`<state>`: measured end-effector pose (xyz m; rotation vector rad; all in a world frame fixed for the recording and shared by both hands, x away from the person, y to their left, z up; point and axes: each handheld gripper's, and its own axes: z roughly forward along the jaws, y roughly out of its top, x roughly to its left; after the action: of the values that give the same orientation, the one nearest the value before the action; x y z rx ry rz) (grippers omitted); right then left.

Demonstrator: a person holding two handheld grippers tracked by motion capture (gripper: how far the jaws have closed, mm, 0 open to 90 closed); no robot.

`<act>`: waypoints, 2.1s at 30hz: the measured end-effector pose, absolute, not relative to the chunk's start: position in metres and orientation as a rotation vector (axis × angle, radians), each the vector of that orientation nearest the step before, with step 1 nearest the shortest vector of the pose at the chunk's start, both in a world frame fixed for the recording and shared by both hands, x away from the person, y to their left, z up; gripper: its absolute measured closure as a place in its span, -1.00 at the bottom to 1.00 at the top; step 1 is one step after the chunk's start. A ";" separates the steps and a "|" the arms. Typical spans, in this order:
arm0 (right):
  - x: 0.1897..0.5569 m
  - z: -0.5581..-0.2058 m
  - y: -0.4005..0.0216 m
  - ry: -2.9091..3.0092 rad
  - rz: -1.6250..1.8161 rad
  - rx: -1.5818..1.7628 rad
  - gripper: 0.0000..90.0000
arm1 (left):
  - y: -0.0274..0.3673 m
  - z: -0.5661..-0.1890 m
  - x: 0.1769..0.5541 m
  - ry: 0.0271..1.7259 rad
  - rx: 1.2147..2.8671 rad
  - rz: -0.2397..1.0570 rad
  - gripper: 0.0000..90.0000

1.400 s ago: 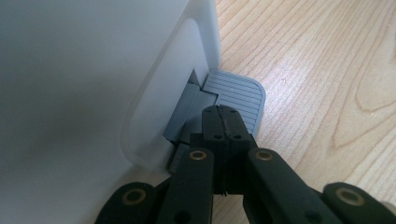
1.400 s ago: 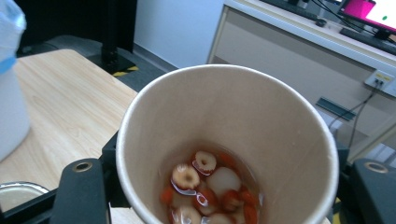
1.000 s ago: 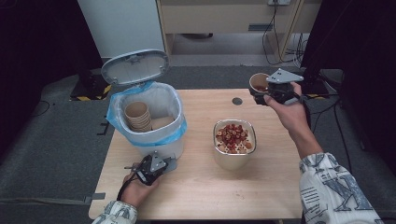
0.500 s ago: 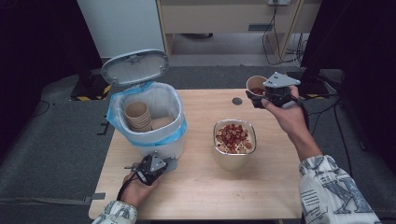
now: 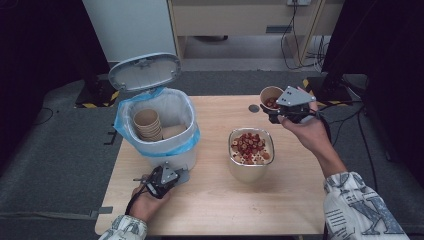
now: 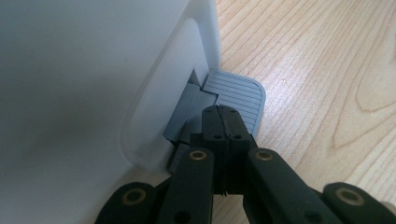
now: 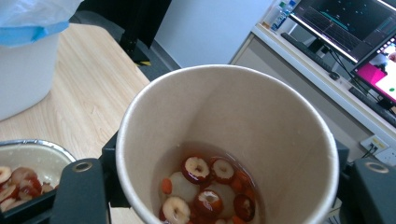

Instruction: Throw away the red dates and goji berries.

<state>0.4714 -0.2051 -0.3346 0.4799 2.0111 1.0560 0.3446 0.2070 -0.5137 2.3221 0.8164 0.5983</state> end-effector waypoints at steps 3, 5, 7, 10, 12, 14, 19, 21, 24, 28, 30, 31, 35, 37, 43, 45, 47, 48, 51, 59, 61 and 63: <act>0.472 -0.335 -0.207 2.009 1.036 0.494 -0.33 | 0.207 -0.514 0.345 0.815 2.326 0.598 0.99; 0.472 -0.335 -0.205 2.013 1.039 0.489 -0.33 | 0.207 -0.514 0.345 0.815 2.325 0.598 0.99; 0.471 -0.337 -0.200 2.027 1.046 0.469 -0.33 | 0.207 -0.513 0.345 0.815 2.326 0.598 0.99; 0.470 -0.339 -0.197 2.049 1.043 0.447 -0.33 | 0.207 -0.513 0.345 0.815 2.326 0.598 0.99; 0.470 -0.339 -0.200 2.040 1.047 0.464 -0.33 | 0.207 -0.513 0.345 0.815 2.325 0.597 0.99; 0.470 -0.338 -0.200 2.039 1.044 0.461 -0.33 | 0.207 -0.514 0.345 0.816 2.324 0.596 0.99; 0.467 -0.338 -0.199 2.039 1.033 0.438 -0.33 | 0.207 -0.513 0.345 0.817 2.325 0.597 0.99; 0.466 -0.338 -0.198 2.032 1.023 0.431 -0.34 | 0.207 -0.514 0.345 0.816 2.325 0.598 0.99; 0.464 -0.339 -0.195 2.028 0.988 0.397 -0.34 | 0.207 -0.514 0.345 0.817 2.324 0.597 0.99; 0.461 -0.341 -0.193 2.016 0.967 0.373 -0.34 | 0.207 -0.513 0.345 0.817 2.324 0.596 0.99; 0.460 -0.343 -0.192 2.010 0.925 0.343 -0.34 | 0.207 -0.514 0.345 0.817 2.324 0.596 0.99; 0.459 -0.343 -0.191 2.007 0.913 0.335 -0.34 | 0.207 -0.514 0.345 0.817 2.324 0.596 0.99; 0.458 -0.345 -0.191 2.005 0.865 0.300 -0.34 | 0.207 -0.513 0.345 0.817 2.323 0.596 0.99; 0.457 -0.345 -0.190 2.005 0.851 0.287 -0.34 | 0.207 -0.513 0.345 0.818 2.324 0.596 0.99; 0.455 -0.348 -0.186 2.011 0.800 0.238 -0.34 | 0.207 -0.513 0.345 0.818 2.324 0.595 0.99; 0.455 -0.349 -0.186 2.012 0.797 0.236 -0.34 | 0.207 -0.513 0.345 0.818 2.323 0.595 0.99; 0.455 -0.349 -0.187 2.011 0.792 0.232 -0.34 | 0.208 -0.514 0.345 0.818 2.323 0.594 0.99; 0.455 -0.349 -0.187 2.012 0.789 0.232 -0.34 | 0.207 -0.513 0.345 0.818 2.324 0.595 0.99; 0.454 -0.349 -0.188 2.008 0.784 0.230 -0.34 | 0.208 -0.513 0.345 0.818 2.323 0.595 0.99; 0.450 -0.351 -0.186 2.005 0.700 0.163 -0.34 | 0.207 -0.514 0.345 0.822 2.319 0.592 0.99; 0.449 -0.352 -0.185 2.006 0.661 0.133 -0.34 | 0.208 -0.513 0.345 0.819 2.324 0.593 0.99; 0.448 -0.353 -0.185 2.007 0.636 0.109 -0.34 | 0.208 -0.513 0.345 0.820 2.322 0.592 0.99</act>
<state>0.4485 -0.1850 -0.3532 0.1089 2.0068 0.6365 0.3450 0.2077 -0.5134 2.3223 0.8200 0.5923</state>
